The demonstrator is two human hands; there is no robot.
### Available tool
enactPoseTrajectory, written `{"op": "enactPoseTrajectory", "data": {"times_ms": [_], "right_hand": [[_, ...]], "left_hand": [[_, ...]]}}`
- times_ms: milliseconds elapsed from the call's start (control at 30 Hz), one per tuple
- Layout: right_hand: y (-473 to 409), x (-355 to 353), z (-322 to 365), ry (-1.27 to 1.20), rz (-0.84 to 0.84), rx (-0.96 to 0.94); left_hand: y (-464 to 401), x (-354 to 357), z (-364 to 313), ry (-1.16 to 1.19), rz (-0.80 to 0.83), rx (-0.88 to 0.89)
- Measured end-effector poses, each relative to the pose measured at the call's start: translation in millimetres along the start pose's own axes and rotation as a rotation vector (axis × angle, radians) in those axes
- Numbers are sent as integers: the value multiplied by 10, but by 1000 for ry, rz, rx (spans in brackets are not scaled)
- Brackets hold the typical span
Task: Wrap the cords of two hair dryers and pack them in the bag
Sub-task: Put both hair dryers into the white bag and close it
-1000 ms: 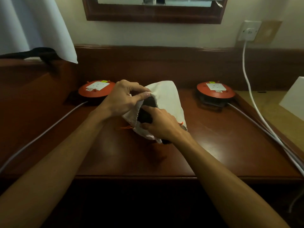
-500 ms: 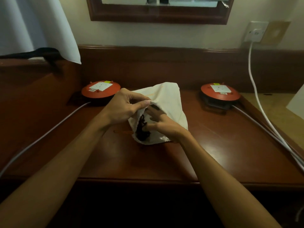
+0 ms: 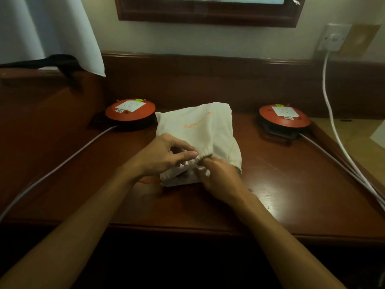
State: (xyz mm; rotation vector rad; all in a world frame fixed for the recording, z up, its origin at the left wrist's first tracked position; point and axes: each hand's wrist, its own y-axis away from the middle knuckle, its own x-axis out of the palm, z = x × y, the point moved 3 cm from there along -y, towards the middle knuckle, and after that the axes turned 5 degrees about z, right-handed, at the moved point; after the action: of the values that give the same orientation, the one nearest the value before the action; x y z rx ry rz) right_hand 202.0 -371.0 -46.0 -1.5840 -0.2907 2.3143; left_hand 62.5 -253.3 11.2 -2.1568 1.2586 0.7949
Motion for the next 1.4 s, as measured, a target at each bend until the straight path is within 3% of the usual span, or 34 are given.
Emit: {"op": "enactPoseTrajectory", "data": {"times_ms": [67,133,200,333,467,533,833,933,1000,1167,1267,1400], "right_hand": [[93,-84,-179,211,-166,53],[150,-120,-394,310,-173,197],[190,-120,-578,294,-106,313],[236,-160,-707,115,-63,284],[441,-404,-882,-191,-231,391],[576,-526,-1012,-226,-285,450],[787,-766,-1347,-10,30,572],[759,-807,-1284,21,-40,525],[669,-765,-1156,-5,-101,437],[485,-450,-994,82,84,440],[546,-474,-1064,-16,17,455],[681,-631,-1182,-14,-1,469]], "left_hand": [[124,36,125,-31,-155,-57],[246,166,258,-79,-313,-149],[311,373,338,-121,-343,-231],[267,600,350,-195,-426,-187],[199,517,394,-248,-443,-154],[209,409,456,-259,-445,-182],[358,44,703,-269,-220,-360],[525,-88,889,-201,-231,-426],[612,-166,1013,-259,-263,-412],[679,-216,1092,-393,-171,-266],[811,-336,1159,-303,-245,-266],[1049,-526,1337,-168,-462,-407]]}}
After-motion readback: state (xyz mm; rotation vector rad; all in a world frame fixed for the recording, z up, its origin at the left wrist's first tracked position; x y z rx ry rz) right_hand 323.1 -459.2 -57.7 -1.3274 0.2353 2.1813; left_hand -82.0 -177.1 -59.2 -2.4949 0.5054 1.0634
